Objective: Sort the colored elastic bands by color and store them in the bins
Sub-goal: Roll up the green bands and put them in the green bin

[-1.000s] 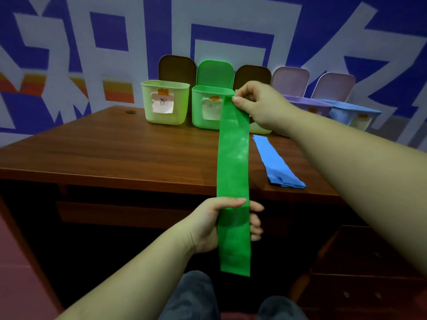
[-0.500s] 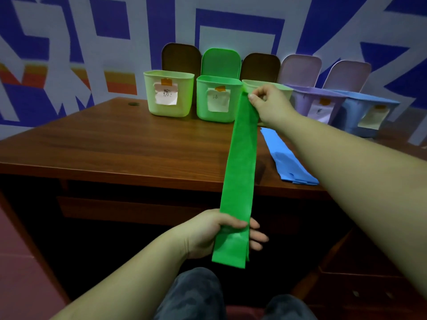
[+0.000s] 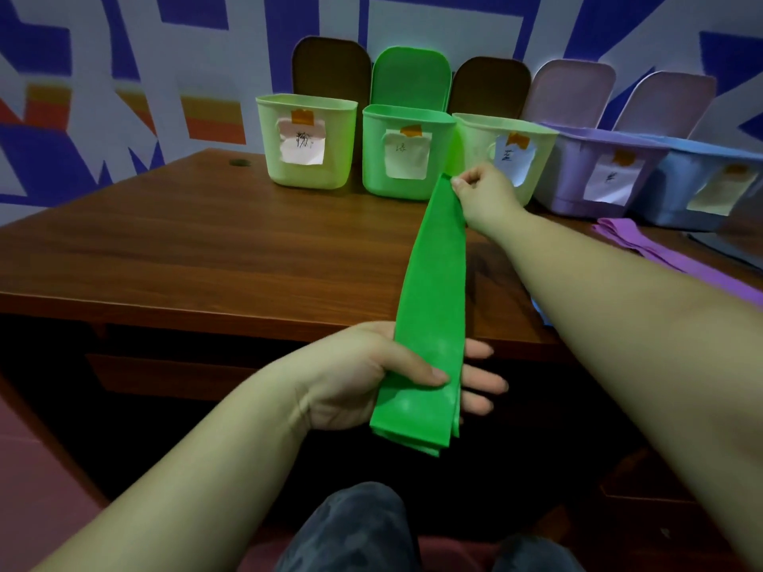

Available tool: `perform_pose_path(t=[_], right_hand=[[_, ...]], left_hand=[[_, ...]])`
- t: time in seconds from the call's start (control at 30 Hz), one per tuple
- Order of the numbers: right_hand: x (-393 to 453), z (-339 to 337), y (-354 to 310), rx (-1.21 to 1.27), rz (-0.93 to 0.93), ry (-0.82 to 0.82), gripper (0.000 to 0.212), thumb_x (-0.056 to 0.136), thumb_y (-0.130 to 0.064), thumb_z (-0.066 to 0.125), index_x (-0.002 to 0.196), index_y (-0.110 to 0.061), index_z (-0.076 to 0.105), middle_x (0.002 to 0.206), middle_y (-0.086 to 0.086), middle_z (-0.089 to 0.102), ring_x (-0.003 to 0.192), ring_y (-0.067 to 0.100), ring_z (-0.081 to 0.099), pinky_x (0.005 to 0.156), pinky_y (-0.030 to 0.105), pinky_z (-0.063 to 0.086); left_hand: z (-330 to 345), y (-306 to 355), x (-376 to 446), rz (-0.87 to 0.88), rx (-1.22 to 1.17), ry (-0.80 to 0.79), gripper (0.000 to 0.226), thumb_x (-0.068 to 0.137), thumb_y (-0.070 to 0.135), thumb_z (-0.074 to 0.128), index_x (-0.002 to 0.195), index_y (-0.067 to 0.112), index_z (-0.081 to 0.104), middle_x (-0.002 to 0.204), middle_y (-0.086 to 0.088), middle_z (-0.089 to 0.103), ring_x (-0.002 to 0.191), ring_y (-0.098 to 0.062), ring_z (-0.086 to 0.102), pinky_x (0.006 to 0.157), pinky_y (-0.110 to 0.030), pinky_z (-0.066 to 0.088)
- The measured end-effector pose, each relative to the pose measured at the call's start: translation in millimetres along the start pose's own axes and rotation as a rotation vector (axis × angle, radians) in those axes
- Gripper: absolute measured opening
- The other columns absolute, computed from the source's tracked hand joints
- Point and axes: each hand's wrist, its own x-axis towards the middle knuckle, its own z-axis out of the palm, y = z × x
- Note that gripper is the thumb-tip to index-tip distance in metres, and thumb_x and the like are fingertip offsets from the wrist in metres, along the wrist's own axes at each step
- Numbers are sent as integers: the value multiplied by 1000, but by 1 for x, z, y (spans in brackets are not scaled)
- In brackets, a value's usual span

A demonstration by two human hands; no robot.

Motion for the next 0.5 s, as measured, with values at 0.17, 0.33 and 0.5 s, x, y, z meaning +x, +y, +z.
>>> perform_pose_path(t=[0.17, 0.33, 0.5], right_hand=[[2, 27, 22, -89, 101, -27, 13, 97, -28, 48, 99, -16, 55, 93, 4, 53, 91, 23, 49, 75, 28, 36], [-1, 41, 31, -82, 129, 4, 11, 97, -29, 48, 96, -19, 53, 92, 3, 53, 88, 22, 48, 75, 29, 37], [-6, 40, 29, -74, 131, 29, 12, 95, -33, 49, 88, -23, 50, 90, 2, 56, 93, 27, 55, 85, 38, 48]], left_hand=[[-11, -29, -2, -54, -69, 153, 30, 87, -6, 44, 112, 2, 58, 103, -19, 70, 84, -25, 71, 74, -31, 58], [-11, -46, -13, -42, -103, 151, 28, 86, 1, 54, 112, 8, 61, 104, -15, 71, 85, -22, 71, 78, -32, 58], [-7, -55, -17, -2, -181, 169, 27, 86, 0, 55, 112, 5, 59, 104, -16, 70, 85, -23, 71, 73, -30, 58]])
